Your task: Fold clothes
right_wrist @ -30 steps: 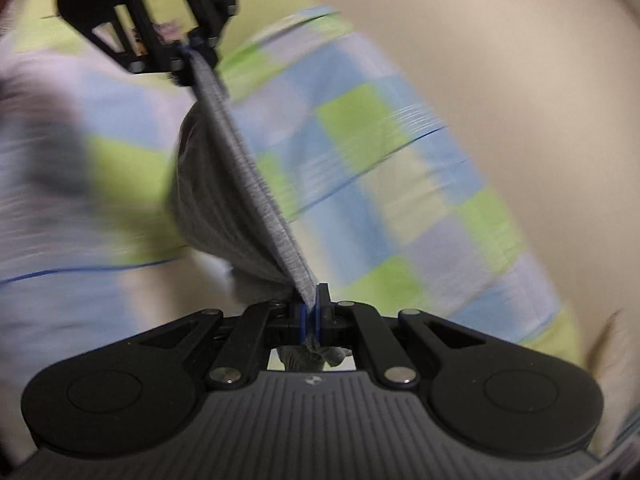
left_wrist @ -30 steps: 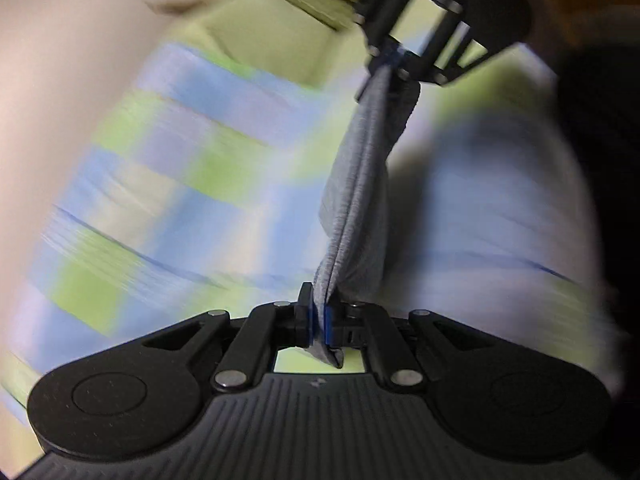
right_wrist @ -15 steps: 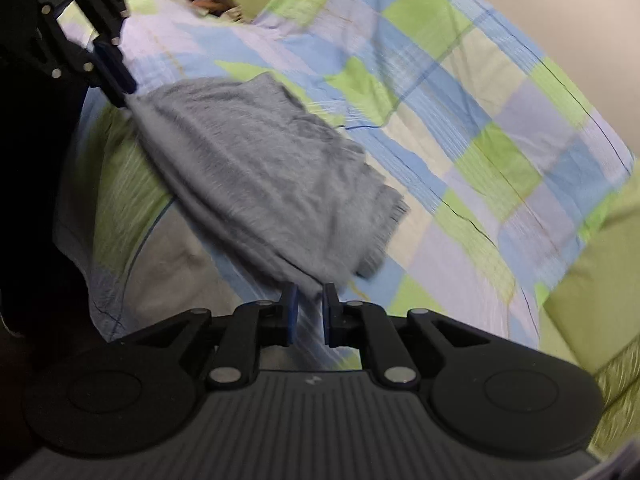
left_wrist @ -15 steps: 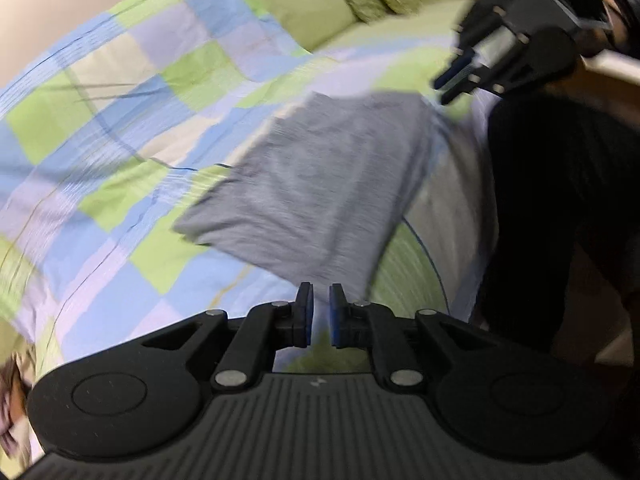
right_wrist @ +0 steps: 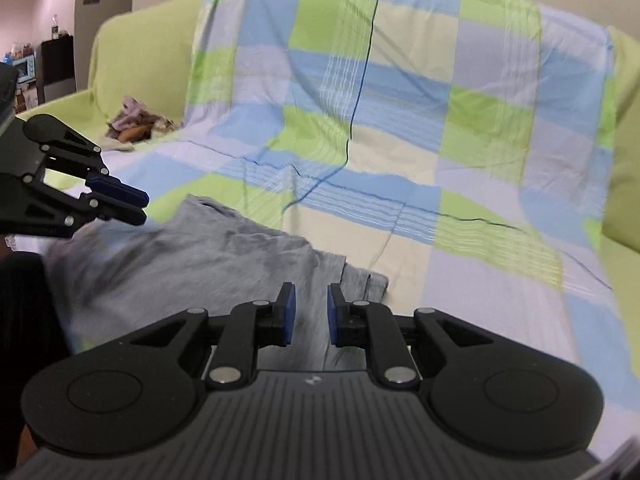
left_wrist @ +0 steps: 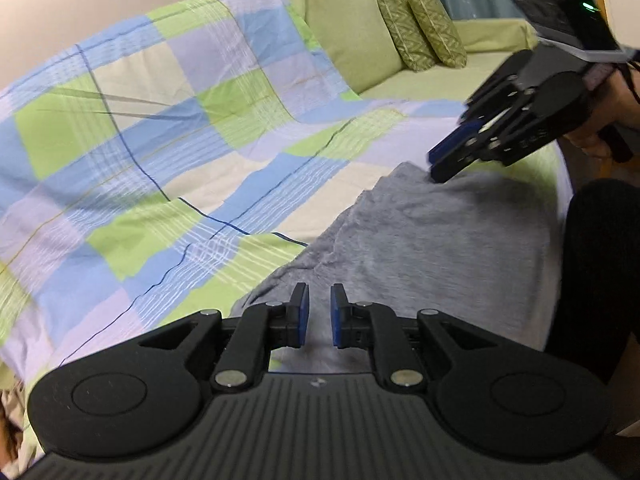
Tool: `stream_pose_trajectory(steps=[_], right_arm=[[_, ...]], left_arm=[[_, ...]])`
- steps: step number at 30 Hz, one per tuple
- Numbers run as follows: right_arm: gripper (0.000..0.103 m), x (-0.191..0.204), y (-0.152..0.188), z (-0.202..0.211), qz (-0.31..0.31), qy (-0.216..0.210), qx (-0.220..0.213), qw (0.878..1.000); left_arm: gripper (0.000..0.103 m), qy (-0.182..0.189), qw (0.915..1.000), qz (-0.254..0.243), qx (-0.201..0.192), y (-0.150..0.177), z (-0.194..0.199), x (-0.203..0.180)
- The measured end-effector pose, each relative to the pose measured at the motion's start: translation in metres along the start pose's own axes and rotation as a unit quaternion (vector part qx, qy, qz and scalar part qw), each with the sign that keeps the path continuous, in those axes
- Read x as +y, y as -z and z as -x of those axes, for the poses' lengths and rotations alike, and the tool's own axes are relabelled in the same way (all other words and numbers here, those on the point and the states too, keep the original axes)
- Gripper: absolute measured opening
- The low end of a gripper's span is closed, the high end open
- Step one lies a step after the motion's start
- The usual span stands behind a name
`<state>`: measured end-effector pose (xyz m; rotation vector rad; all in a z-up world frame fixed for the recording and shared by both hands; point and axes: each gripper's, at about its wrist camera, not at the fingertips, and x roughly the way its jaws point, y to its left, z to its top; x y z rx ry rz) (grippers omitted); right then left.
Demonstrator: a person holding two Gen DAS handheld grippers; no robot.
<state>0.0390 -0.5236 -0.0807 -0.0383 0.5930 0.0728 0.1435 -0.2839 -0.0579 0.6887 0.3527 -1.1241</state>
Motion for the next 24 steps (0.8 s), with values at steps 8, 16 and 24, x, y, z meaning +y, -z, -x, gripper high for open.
stream_pose_trajectory(steps=[8, 16, 24], right_arm=[[0.015, -0.025, 0.004, -0.035, -0.082, -0.054, 0.024, 0.995], [0.003, -0.018, 0.007, 0.012, -0.083, 0.012, -0.044, 0.996], [0.016, -0.030, 0.027, 0.005, -0.124, 0.009, -0.019, 0.992]], left_arm=[[0.024, -0.006, 0.9999, 0.006, 0.013, 0.015, -0.020, 0.001], [0.025, -0.016, 0.9996, 0.024, 0.002, 0.017, -0.017, 0.007], [0.027, -0.015, 0.9980, 0.061, 0.002, 0.019, -0.016, 0.027]])
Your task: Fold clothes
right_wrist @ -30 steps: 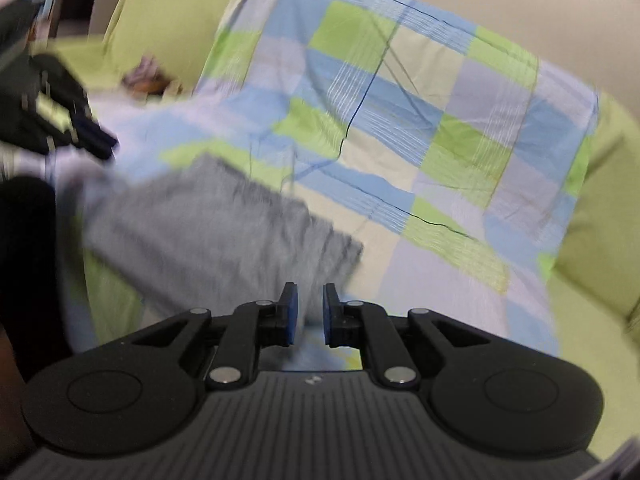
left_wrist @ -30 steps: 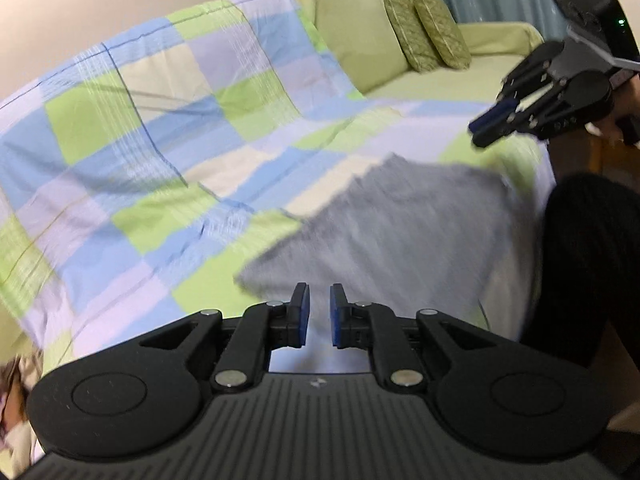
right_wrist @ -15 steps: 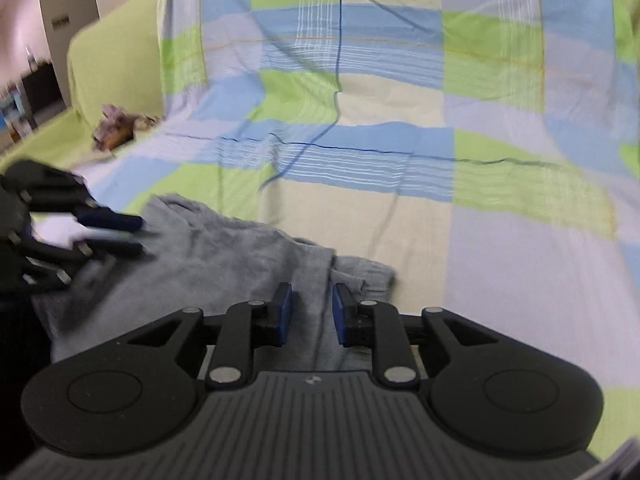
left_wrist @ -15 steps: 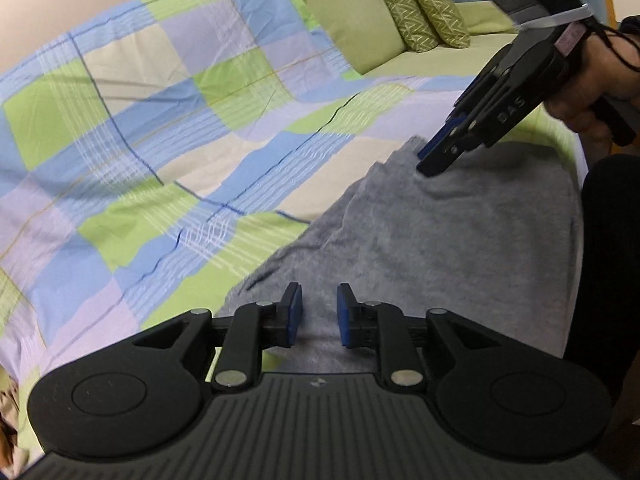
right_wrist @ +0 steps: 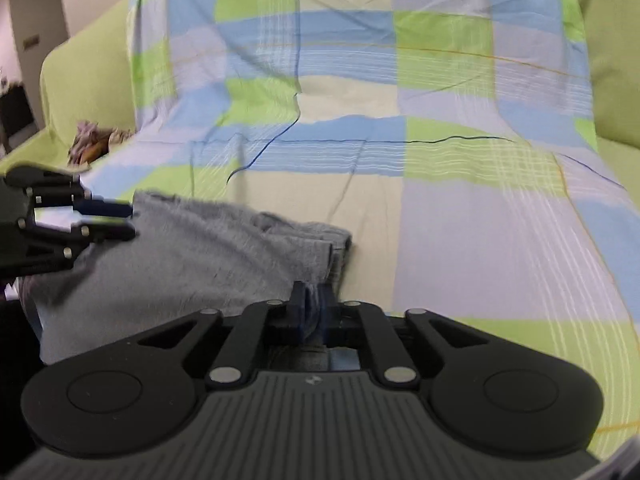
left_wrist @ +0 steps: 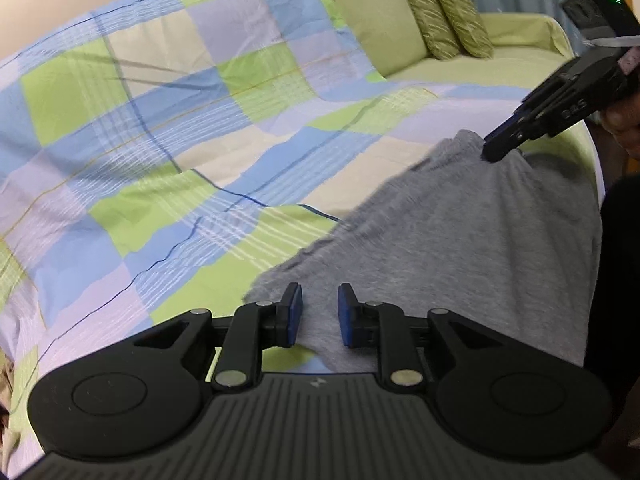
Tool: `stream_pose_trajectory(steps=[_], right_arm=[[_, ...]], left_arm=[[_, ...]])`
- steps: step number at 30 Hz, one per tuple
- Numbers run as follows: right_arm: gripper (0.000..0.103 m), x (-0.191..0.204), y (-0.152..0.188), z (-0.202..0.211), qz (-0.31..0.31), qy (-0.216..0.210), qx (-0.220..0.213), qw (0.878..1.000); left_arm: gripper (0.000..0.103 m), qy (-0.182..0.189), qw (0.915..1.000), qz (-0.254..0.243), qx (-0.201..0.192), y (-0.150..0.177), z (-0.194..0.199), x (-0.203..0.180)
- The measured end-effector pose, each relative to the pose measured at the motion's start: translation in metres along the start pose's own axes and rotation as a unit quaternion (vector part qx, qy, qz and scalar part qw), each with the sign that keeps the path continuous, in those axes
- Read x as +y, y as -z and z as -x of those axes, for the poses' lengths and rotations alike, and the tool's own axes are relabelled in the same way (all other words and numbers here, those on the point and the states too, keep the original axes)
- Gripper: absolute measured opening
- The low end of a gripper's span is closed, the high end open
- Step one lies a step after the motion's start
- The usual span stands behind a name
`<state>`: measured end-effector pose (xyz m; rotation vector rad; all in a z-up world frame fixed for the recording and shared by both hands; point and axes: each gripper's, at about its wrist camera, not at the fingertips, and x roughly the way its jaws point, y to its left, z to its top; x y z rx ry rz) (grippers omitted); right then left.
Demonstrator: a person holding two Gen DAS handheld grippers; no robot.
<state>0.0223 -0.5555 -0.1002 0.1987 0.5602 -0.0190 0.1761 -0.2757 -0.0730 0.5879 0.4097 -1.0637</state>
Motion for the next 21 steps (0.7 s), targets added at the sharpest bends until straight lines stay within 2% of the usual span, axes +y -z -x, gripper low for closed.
stream_pose_trajectory(steps=[2, 4, 6, 8, 11, 12, 13, 14, 16, 21], right_arm=[[0.018, -0.003, -0.005, 0.006, -0.004, -0.003, -0.016, 1.000], [0.026, -0.008, -0.008, 0.007, -0.008, -0.008, -0.022, 1.000], [0.028, -0.011, -0.010, -0.001, -0.011, -0.019, -0.019, 1.000], [0.030, -0.011, -0.010, -0.009, -0.011, -0.030, -0.012, 0.999], [0.030, -0.015, -0.007, -0.030, -0.027, -0.039, 0.008, 0.999], [0.019, -0.017, -0.005, -0.032, -0.036, -0.045, 0.011, 0.998], [0.014, -0.017, -0.004, -0.031, -0.041, -0.048, 0.011, 0.998], [0.011, -0.017, -0.004, -0.030, -0.044, -0.051, 0.010, 0.998], [0.007, -0.017, -0.006, -0.021, -0.038, -0.048, -0.005, 0.998], [0.010, -0.029, -0.014, -0.040, -0.058, -0.038, 0.003, 0.998]], left_arm=[[0.028, -0.001, 0.9996, 0.028, -0.001, 0.001, 0.001, 0.013], [0.028, 0.008, 0.9983, 0.058, 0.003, 0.002, 0.000, 0.023], [0.030, 0.022, 0.9945, 0.102, 0.010, 0.004, -0.007, 0.035], [0.036, 0.027, 0.9920, 0.122, 0.014, 0.006, -0.013, 0.040], [0.036, 0.038, 0.9850, 0.167, 0.017, 0.011, -0.023, 0.050], [0.025, 0.046, 0.9803, 0.192, 0.013, 0.013, -0.025, 0.055], [0.006, 0.050, 0.9764, 0.210, 0.006, 0.015, -0.025, 0.059], [0.007, 0.054, 0.9722, 0.228, -0.001, 0.016, -0.025, 0.063], [0.007, 0.051, 0.9692, 0.241, -0.005, 0.015, -0.030, 0.070], [0.007, 0.047, 0.9723, 0.228, 0.022, 0.011, -0.051, 0.070]])
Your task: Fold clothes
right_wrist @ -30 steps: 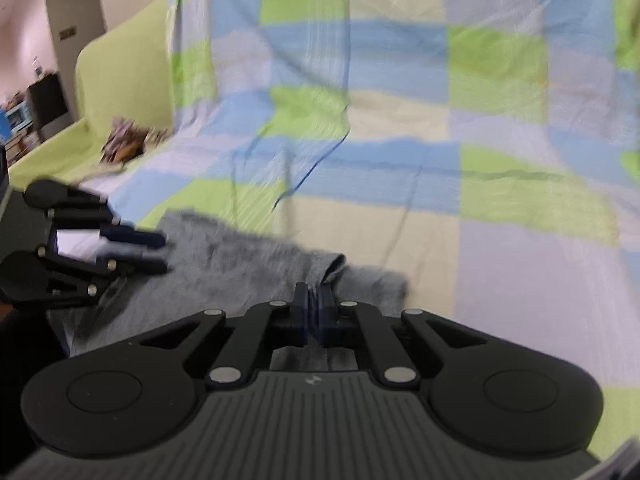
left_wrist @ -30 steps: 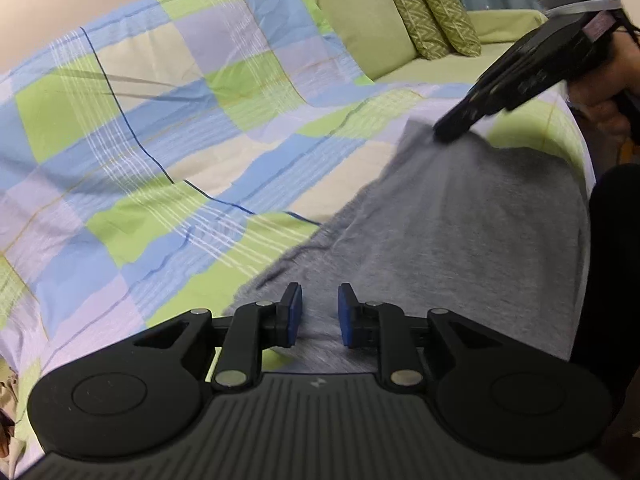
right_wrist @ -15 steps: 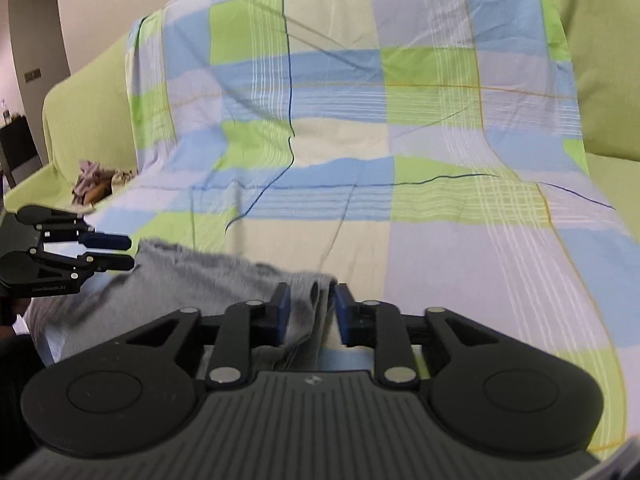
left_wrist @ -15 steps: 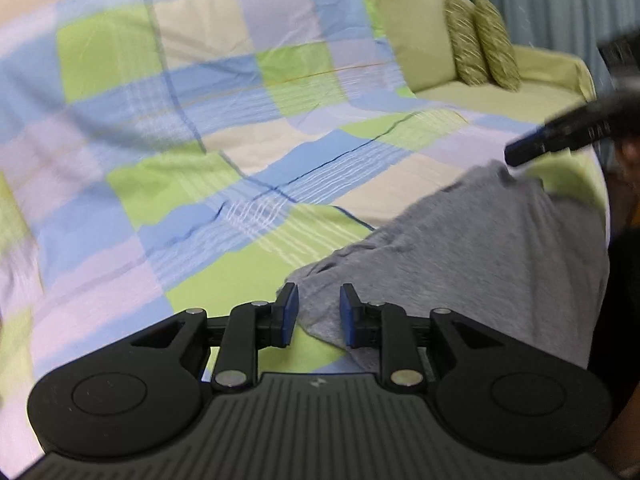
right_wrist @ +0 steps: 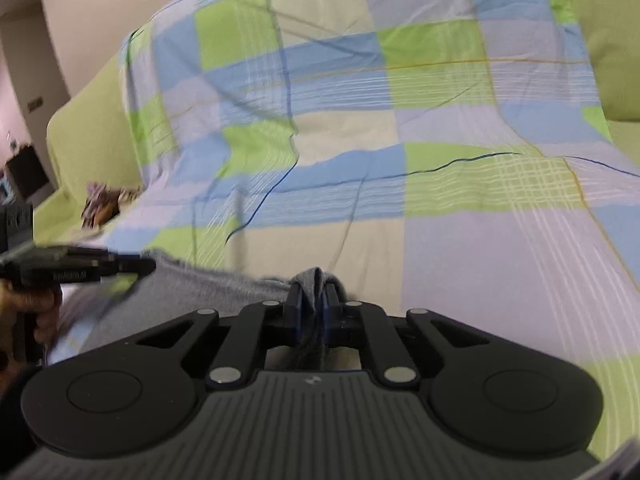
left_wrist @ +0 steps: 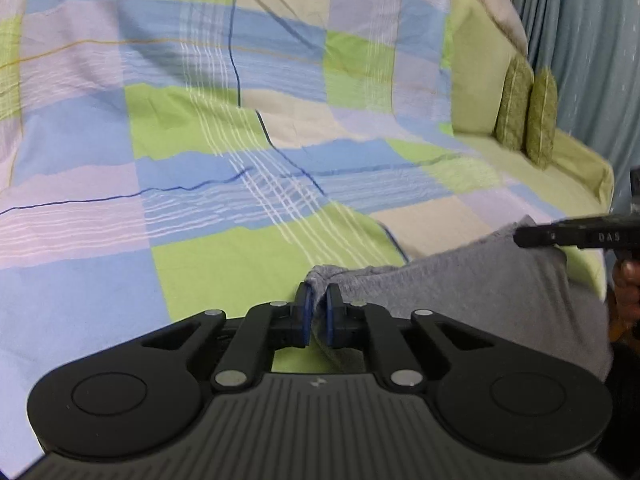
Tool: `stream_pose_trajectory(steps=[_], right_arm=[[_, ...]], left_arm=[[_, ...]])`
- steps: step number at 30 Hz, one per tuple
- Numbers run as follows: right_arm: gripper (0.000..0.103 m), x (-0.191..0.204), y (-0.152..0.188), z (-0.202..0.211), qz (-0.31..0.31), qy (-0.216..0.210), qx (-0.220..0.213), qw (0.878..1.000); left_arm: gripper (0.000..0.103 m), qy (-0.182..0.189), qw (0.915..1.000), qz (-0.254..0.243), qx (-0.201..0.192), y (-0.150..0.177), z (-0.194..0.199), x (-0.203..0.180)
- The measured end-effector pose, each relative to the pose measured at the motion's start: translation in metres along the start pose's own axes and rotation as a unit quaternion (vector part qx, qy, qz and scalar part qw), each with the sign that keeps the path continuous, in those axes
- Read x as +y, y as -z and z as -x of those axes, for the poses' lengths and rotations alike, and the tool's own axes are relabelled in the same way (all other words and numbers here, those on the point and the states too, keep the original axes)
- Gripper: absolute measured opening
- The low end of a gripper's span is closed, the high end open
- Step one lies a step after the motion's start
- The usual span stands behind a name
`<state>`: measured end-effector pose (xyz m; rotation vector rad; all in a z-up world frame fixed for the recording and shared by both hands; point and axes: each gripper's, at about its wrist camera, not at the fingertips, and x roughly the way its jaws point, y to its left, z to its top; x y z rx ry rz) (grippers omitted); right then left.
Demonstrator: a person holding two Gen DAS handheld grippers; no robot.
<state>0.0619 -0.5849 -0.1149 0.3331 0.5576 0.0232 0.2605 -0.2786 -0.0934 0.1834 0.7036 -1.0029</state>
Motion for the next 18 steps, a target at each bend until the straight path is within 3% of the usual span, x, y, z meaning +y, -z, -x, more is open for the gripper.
stream_pose_trajectory(steps=[2, 4, 7, 12, 14, 18], right_arm=[[0.014, -0.008, 0.002, -0.010, -0.015, -0.003, 0.015, 1.000], [0.027, -0.015, 0.003, -0.009, -0.031, 0.000, 0.013, 0.999], [0.027, -0.023, 0.005, 0.002, -0.049, 0.010, -0.001, 0.999], [0.028, -0.023, 0.007, 0.035, -0.049, 0.052, -0.037, 0.997], [0.028, -0.010, 0.012, 0.053, -0.019, 0.050, -0.052, 0.997], [0.028, 0.034, 0.032, 0.077, 0.090, 0.013, -0.053, 0.994]], left_arm=[[0.008, -0.005, 1.0000, 0.002, 0.005, 0.001, -0.002, 0.002], [0.017, -0.008, 0.9999, 0.010, 0.008, 0.002, -0.001, 0.005], [0.029, -0.017, 0.9995, 0.025, -0.002, 0.002, 0.007, 0.009], [0.025, -0.059, 0.9978, -0.012, -0.027, 0.004, 0.041, -0.005], [0.025, -0.073, 0.9956, -0.046, -0.036, 0.009, 0.057, -0.020], [0.025, -0.050, 0.9907, -0.119, -0.045, 0.032, 0.084, -0.062]])
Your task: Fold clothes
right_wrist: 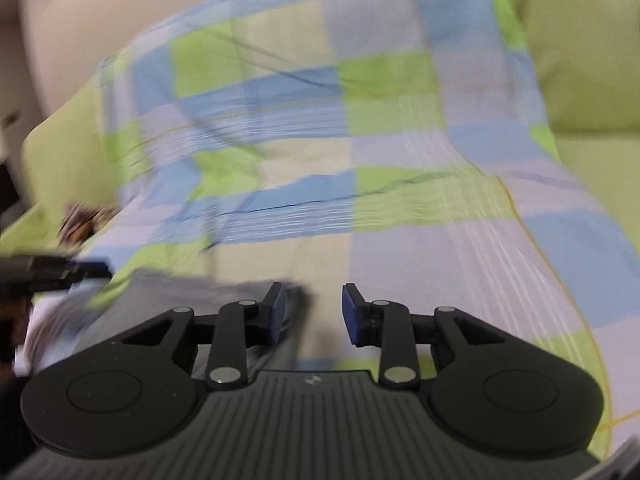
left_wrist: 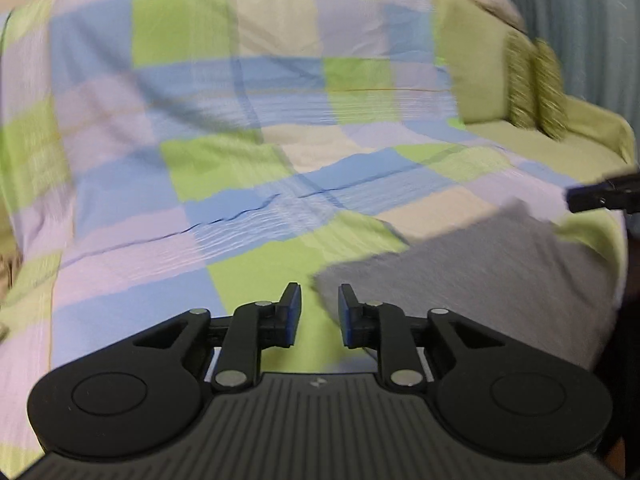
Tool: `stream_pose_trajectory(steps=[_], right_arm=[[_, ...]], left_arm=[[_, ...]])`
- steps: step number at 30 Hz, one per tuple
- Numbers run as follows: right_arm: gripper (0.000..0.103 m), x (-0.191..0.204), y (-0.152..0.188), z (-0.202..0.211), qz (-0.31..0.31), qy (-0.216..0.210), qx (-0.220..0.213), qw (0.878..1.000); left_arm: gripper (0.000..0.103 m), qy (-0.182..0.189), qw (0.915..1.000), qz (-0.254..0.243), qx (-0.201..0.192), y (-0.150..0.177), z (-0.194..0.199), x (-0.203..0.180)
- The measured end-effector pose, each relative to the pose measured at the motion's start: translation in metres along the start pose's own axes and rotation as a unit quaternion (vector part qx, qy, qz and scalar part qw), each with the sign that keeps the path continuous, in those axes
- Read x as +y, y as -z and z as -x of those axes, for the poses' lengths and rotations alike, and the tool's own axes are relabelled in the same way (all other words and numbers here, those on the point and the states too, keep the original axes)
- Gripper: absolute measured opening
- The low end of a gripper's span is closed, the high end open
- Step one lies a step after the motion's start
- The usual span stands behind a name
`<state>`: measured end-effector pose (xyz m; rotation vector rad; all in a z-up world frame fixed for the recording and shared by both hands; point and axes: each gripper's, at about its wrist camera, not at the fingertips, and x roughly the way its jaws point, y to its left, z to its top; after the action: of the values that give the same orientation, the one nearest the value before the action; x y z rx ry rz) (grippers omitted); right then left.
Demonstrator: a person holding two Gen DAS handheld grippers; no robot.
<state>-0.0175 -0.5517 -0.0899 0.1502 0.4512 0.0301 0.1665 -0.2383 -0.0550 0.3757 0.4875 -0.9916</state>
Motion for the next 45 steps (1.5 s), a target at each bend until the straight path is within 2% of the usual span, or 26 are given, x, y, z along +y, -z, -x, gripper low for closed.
stream_pose_trajectory(steps=[1, 3, 5, 7, 9, 12, 13, 15, 18, 19, 20, 24, 27, 33, 35, 36, 37, 39, 41, 43, 44, 45], right_arm=[[0.028, 0.011, 0.003, 0.000, 0.020, -0.017, 0.007, 1.000], [0.026, 0.026, 0.007, -0.006, 0.033, -0.052, 0.028, 0.998], [0.026, 0.033, 0.013, -0.018, 0.045, -0.055, 0.051, 0.996], [0.023, 0.038, 0.021, -0.028, 0.086, -0.031, 0.074, 0.993], [0.019, 0.036, 0.028, -0.021, 0.124, -0.005, 0.081, 0.989], [0.009, 0.028, 0.030, -0.004, 0.135, 0.028, 0.087, 0.987], [0.015, 0.026, 0.029, 0.000, 0.134, 0.042, 0.084, 0.987], [0.016, 0.025, 0.027, 0.010, 0.129, 0.065, 0.076, 0.987], [0.017, 0.032, 0.017, 0.013, 0.106, 0.036, 0.045, 0.993], [0.019, 0.037, 0.015, 0.009, 0.110, 0.028, 0.041, 0.993], [0.019, 0.040, 0.015, 0.003, 0.112, 0.021, 0.043, 0.993], [0.021, 0.040, 0.024, -0.021, 0.107, 0.015, 0.078, 0.991], [0.021, 0.033, 0.031, -0.017, 0.086, 0.010, 0.074, 0.993], [0.021, 0.030, 0.040, -0.002, 0.085, 0.023, 0.081, 0.993], [0.026, 0.028, 0.042, 0.001, 0.082, 0.035, 0.086, 0.992], [0.032, 0.027, 0.043, 0.003, 0.079, 0.042, 0.088, 0.992], [0.032, 0.026, 0.043, 0.005, 0.074, 0.048, 0.089, 0.992], [0.032, 0.029, 0.042, 0.015, 0.077, 0.058, 0.080, 0.992], [0.032, 0.037, 0.042, 0.027, 0.101, 0.059, 0.070, 0.991], [0.034, 0.046, 0.042, 0.036, 0.130, 0.059, 0.063, 0.988], [0.037, 0.048, 0.042, 0.037, 0.141, 0.060, 0.063, 0.986], [0.047, 0.059, 0.045, 0.040, 0.182, 0.063, 0.066, 0.979]], left_arm=[[0.025, 0.005, 1.0000, -0.006, -0.002, 0.002, 0.003, -0.005], [0.027, 0.043, 0.9988, -0.022, 0.004, 0.009, 0.007, -0.031], [0.028, 0.042, 0.9973, -0.055, 0.024, 0.016, -0.001, -0.049], [0.029, 0.030, 0.9962, -0.076, 0.030, 0.021, -0.003, -0.054], [0.029, 0.017, 0.9947, -0.095, 0.034, 0.025, -0.004, -0.058], [0.030, 0.008, 0.9951, -0.092, 0.035, 0.022, 0.001, -0.055], [0.029, 0.004, 0.9951, -0.094, 0.032, 0.020, 0.003, -0.055], [0.029, 0.005, 0.9958, -0.089, 0.021, 0.017, 0.007, -0.055], [0.029, 0.016, 0.9968, -0.074, 0.023, 0.011, 0.002, -0.060], [0.029, 0.016, 0.9967, -0.072, 0.036, 0.011, -0.004, -0.063], [0.029, 0.016, 0.9961, -0.069, 0.052, 0.013, -0.011, -0.064], [0.029, 0.022, 0.9973, -0.038, 0.059, 0.016, -0.015, -0.058], [0.030, 0.023, 0.9974, -0.030, 0.062, 0.016, -0.015, -0.056], [0.030, 0.019, 0.9975, -0.030, 0.061, 0.016, -0.017, -0.057], [0.030, 0.018, 0.9976, -0.030, 0.059, 0.017, -0.017, -0.057], [0.030, 0.018, 0.9977, -0.030, 0.059, 0.017, -0.017, -0.057], [0.030, 0.016, 0.9977, -0.032, 0.058, 0.017, -0.015, -0.057], [0.032, 0.008, 0.9969, -0.066, 0.043, 0.018, -0.003, -0.065], [0.039, 0.004, 0.9944, -0.102, 0.027, 0.020, 0.010, -0.073], [0.054, 0.019, 0.9851, -0.171, 0.000, 0.032, 0.030, -0.090], [0.056, 0.025, 0.9805, -0.195, -0.007, 0.037, 0.035, -0.096], [0.057, 0.030, 0.9762, -0.214, -0.013, 0.042, 0.039, -0.102]])
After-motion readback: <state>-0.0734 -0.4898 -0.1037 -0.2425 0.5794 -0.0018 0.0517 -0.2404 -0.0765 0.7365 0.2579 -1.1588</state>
